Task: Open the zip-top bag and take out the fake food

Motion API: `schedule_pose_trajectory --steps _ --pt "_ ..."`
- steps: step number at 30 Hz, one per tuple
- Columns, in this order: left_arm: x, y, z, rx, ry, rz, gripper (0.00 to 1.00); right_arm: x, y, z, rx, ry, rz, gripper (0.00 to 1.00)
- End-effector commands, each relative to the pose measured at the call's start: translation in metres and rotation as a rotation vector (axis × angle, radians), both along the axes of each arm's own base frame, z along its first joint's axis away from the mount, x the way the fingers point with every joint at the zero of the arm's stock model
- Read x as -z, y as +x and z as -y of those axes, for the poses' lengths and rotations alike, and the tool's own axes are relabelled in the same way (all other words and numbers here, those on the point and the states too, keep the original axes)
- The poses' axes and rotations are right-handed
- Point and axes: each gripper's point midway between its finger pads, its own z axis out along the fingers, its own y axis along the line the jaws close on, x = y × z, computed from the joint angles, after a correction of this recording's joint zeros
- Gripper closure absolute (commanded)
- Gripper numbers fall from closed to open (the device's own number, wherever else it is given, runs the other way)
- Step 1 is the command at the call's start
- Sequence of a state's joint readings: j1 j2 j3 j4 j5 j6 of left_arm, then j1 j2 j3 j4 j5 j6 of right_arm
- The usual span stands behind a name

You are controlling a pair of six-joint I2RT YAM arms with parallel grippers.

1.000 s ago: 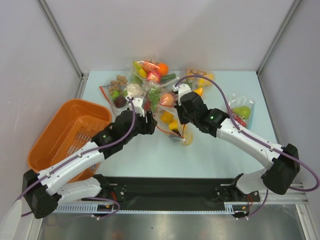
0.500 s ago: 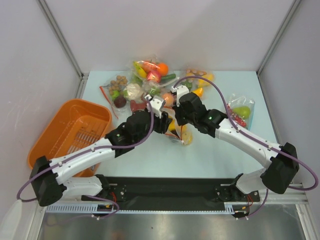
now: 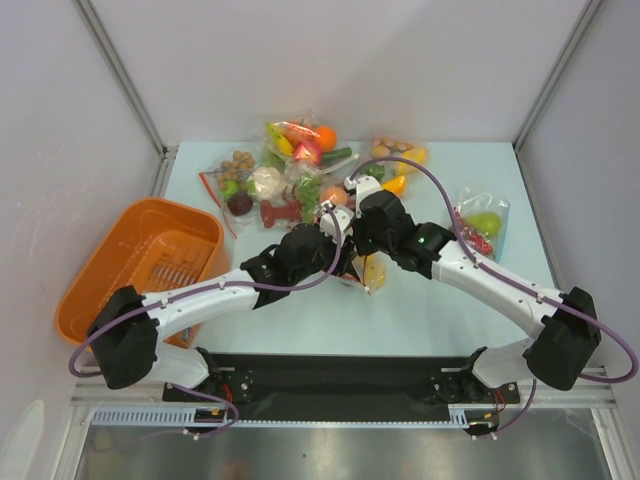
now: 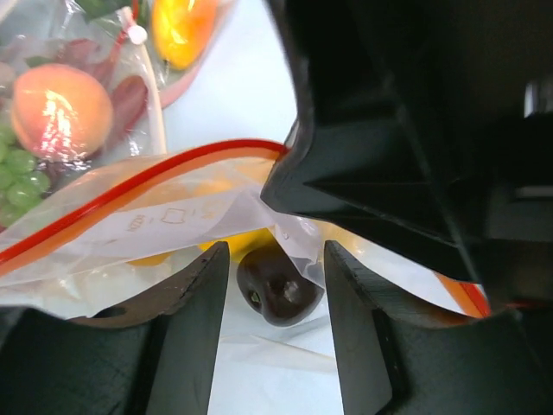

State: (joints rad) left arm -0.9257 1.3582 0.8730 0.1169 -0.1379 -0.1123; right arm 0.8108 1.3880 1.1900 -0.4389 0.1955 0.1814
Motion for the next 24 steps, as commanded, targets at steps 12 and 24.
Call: schedule_pose_trajectory --steps 12,24 --pt "0.048 -0.005 0.024 0.102 0.034 -0.056 0.42 -0.043 0.013 0.036 0.146 0.093 0.106 1.0" --pt "0.085 0.0 0.017 0.06 0.168 -0.135 0.4 -0.057 0.015 0.049 0.182 0.131 0.142 1.0"
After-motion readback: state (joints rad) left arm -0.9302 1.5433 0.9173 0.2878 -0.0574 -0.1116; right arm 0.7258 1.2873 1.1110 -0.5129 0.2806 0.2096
